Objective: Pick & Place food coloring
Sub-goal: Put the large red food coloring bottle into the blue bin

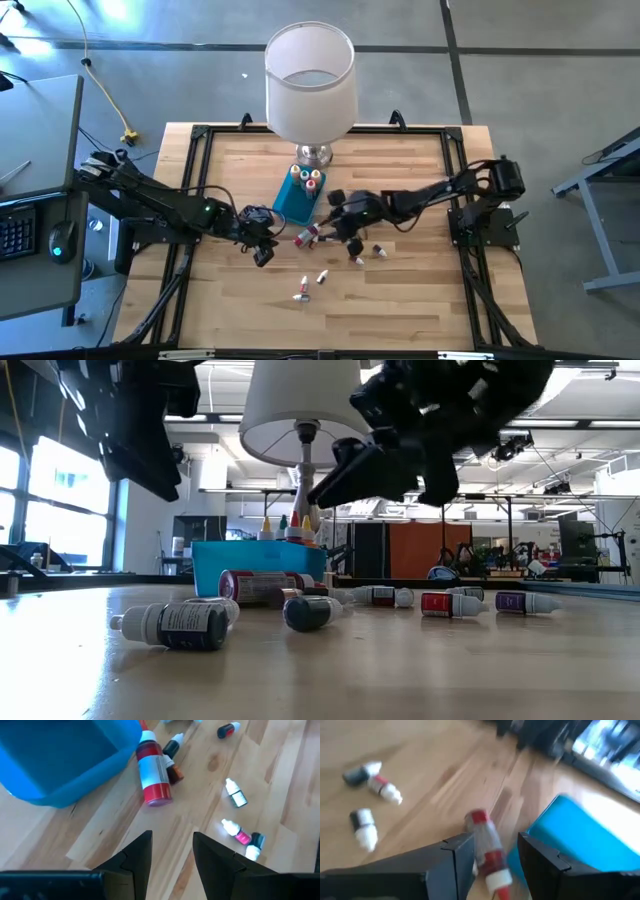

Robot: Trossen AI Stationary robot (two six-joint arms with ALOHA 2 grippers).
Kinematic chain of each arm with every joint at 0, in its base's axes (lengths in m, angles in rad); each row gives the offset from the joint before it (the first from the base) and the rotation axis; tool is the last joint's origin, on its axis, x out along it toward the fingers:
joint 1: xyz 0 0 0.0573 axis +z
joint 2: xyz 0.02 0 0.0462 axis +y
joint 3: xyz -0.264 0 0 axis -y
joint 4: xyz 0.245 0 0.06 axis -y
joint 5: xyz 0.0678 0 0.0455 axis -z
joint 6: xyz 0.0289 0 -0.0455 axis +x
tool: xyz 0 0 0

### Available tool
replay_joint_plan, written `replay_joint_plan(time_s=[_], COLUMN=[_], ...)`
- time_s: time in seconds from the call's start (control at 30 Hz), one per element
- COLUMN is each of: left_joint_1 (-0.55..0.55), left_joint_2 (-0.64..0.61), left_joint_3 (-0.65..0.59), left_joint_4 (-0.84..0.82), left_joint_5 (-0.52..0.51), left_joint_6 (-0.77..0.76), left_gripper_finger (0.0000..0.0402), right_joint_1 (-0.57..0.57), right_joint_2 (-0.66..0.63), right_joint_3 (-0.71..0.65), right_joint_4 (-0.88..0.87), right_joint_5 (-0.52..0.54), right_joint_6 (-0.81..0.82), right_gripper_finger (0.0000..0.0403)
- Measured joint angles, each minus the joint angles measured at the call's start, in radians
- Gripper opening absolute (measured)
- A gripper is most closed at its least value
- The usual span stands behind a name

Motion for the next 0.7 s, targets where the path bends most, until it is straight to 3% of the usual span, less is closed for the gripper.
replay_joint_plan(time_s=[0.1, 0.2, 0.4, 0.7], left_joint_1=[0.000, 0.000, 0.000, 0.000], left_joint_2=[-0.005, -0.005, -0.005, -0.005], left_joint_3=[0.000, 0.000, 0.000, 0.000], left_joint_4=[0.011, 0.015, 0.043, 0.025], left_joint_5=[-0.022, -0.036, -0.043, -0.043], left_joint_6=[0.015, 0.026, 0.026, 0.031], left_gripper_finger=[0.0140, 0.0140, 0.0140, 0.0140], right_joint_1=[-0.024, -0.052, -0.098, -0.156], right_joint_2=[0.032, 0.101, 0.255, 0.291], right_joint_3=[-0.103, -0.131, -0.017, 0.028], right_joint_4=[0.275, 0.409, 0.404, 0.271], right_joint_5=[-0.064, -0.145, -0.209, -0.323], right_joint_6=[0.016, 0.053, 0.105, 0.105], right_gripper_finger=[0.0143, 0.0141, 0.0140, 0.0140])
